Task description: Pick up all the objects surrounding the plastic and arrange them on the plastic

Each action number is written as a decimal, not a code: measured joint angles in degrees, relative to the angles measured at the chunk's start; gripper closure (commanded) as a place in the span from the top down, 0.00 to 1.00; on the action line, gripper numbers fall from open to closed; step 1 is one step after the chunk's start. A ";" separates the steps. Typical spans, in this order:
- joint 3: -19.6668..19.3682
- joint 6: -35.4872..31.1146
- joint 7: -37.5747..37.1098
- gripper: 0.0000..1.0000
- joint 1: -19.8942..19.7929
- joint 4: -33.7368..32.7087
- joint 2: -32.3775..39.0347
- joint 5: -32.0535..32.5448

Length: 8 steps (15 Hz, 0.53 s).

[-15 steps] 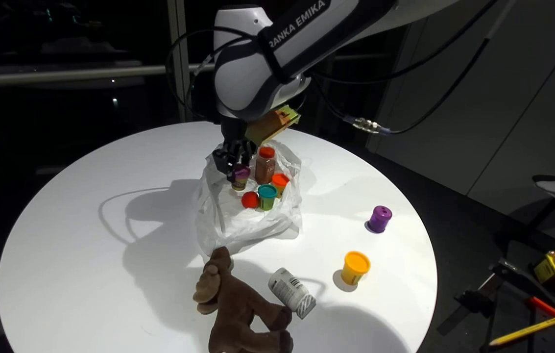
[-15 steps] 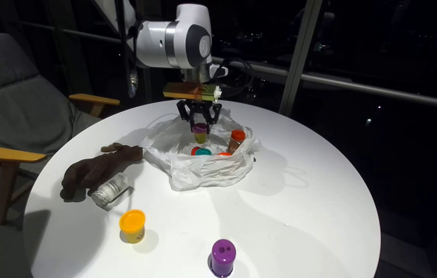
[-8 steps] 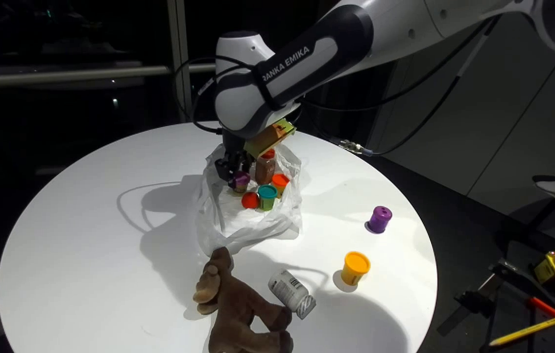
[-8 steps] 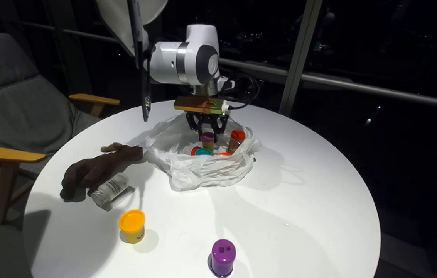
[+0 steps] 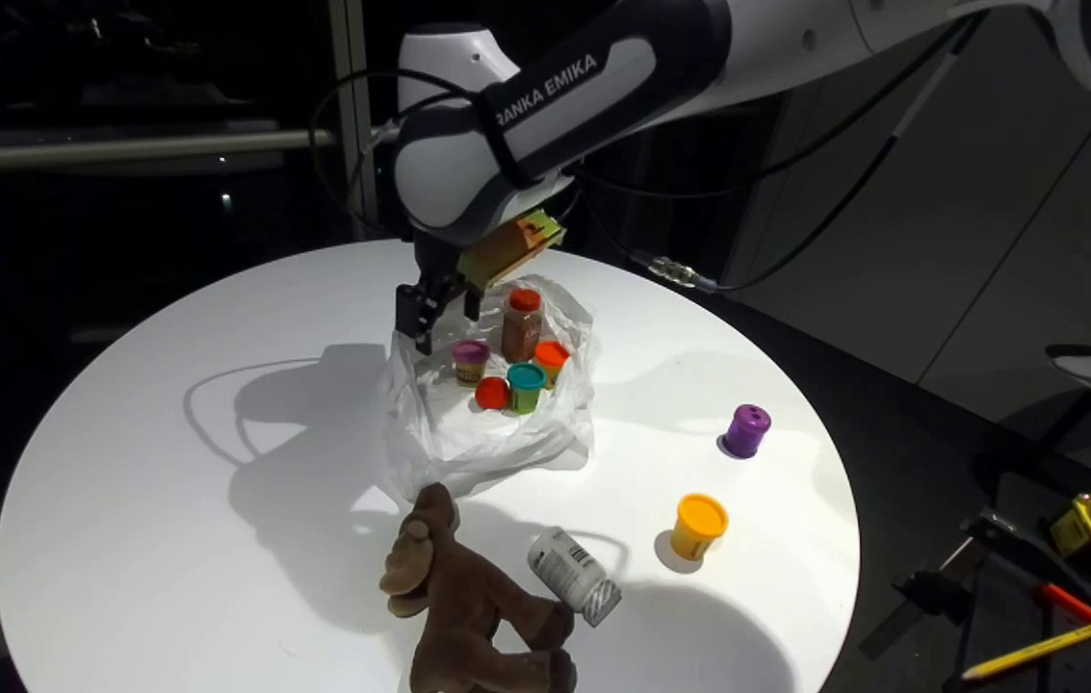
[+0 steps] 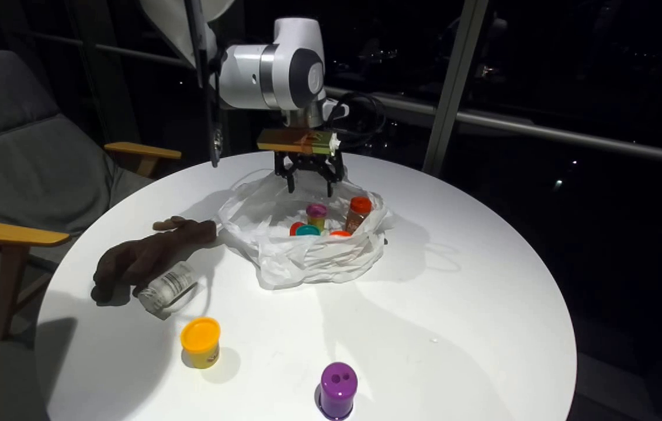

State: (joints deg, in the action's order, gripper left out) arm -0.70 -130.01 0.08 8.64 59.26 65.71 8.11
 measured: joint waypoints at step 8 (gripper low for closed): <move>0.29 10.47 -1.21 1.00 1.46 18.47 -16.90 -0.10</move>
State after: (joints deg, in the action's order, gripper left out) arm -0.41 -119.54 -1.13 10.11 77.73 48.82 8.02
